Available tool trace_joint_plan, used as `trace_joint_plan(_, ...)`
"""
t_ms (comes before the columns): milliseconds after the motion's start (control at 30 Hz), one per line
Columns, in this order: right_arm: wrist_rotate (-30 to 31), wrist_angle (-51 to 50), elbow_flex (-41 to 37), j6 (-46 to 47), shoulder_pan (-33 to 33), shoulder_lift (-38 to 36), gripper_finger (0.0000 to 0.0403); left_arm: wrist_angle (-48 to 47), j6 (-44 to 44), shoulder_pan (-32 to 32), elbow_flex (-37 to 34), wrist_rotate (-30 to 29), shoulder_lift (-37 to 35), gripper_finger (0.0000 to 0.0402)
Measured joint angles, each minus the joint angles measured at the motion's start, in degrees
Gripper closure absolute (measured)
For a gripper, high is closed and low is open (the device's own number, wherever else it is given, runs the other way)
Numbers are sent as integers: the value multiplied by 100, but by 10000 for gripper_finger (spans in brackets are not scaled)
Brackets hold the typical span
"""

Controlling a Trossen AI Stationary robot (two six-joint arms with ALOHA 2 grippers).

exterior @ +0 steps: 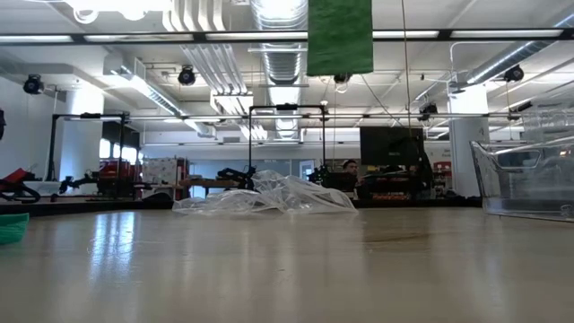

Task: Roll bandage
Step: Roll the green bandage

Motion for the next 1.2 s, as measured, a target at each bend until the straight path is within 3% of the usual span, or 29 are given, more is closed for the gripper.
trace_joint_plan(167,0,-38,0,0,0,0,364,-78,-39,0,0,304,-9,223)
trace_joint_plan(567,-12,-34,0,2,-2,2,364,-37,-84,16,0,292,-9,249)
trace_joint_plan(1000,-900,-1,-3,307,0,-6,364,-231,-262,141,0,-28,8,284)
trace_joint_plan(1100,-844,14,1,317,-2,-37,364,-334,-320,138,0,1,13,285)
trace_joint_plan(1200,-388,-29,11,244,0,-45,364,-491,-280,111,0,19,0,283)
